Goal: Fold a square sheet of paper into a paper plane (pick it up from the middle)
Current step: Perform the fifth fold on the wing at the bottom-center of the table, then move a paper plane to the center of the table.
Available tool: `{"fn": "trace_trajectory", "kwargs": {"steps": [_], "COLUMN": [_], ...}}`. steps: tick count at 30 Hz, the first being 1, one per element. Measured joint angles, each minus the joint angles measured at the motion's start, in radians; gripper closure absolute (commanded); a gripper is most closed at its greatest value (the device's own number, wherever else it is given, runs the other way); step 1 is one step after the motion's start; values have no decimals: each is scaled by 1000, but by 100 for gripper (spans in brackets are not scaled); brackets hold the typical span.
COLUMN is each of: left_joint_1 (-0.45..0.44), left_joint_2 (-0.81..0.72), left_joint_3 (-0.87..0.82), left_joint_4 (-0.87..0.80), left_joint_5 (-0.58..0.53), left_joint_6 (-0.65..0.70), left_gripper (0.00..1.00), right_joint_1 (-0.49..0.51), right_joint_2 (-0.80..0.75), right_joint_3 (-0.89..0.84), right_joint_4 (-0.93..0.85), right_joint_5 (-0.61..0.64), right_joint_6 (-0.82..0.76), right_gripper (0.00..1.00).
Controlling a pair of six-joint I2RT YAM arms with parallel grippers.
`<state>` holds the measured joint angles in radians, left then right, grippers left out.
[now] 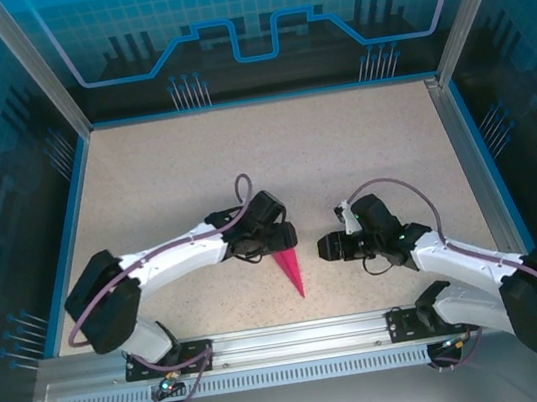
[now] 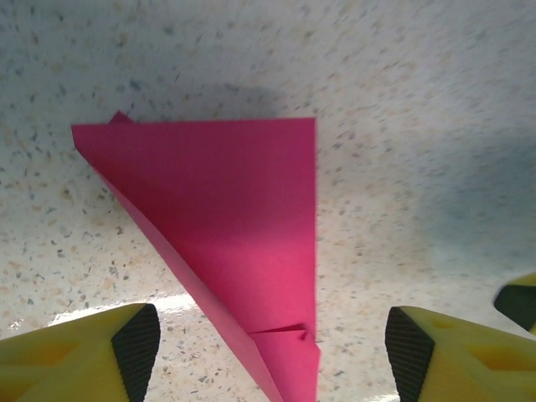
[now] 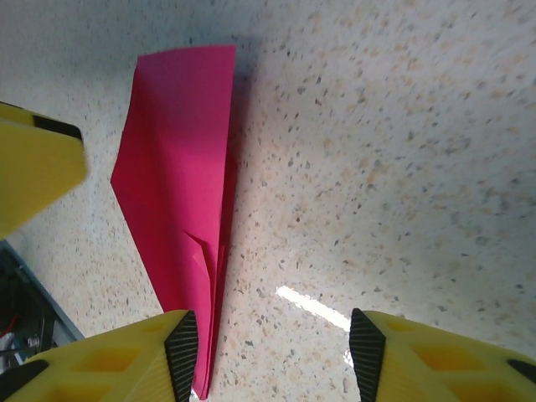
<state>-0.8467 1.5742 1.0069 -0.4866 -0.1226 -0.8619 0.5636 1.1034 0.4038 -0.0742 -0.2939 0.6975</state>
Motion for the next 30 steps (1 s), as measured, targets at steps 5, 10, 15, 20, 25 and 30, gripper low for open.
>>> {"fn": "trace_trajectory", "kwargs": {"steps": [5,10,15,20,25,30], "left_joint_1": [-10,-10,-10,-10,-10,-10], "left_joint_2": [22,22,22,1,-29,-29], "left_joint_3": [5,-4,-46,-103,-135,-141], "left_joint_4": [-60,-66,-64,-58,-47,-33], "left_joint_5": [-39,-50,-55,-66,-68,-68], "left_joint_6": [-32,-53,-63,-84,-82,-82], "left_gripper": [38,48,64,74,74,74], "right_joint_1": [6,29,63,88,123,165], "right_joint_2": [80,151,230,304,365,388], "right_joint_3": [0,21,74,109,150,183], "right_joint_4": [32,51,79,116,130,148], "right_joint_5": [-39,-57,-60,-72,-86,-85], "right_joint_6": [-11,-22,-26,-26,-26,-27], "right_gripper": [44,44,44,44,44,45]}}
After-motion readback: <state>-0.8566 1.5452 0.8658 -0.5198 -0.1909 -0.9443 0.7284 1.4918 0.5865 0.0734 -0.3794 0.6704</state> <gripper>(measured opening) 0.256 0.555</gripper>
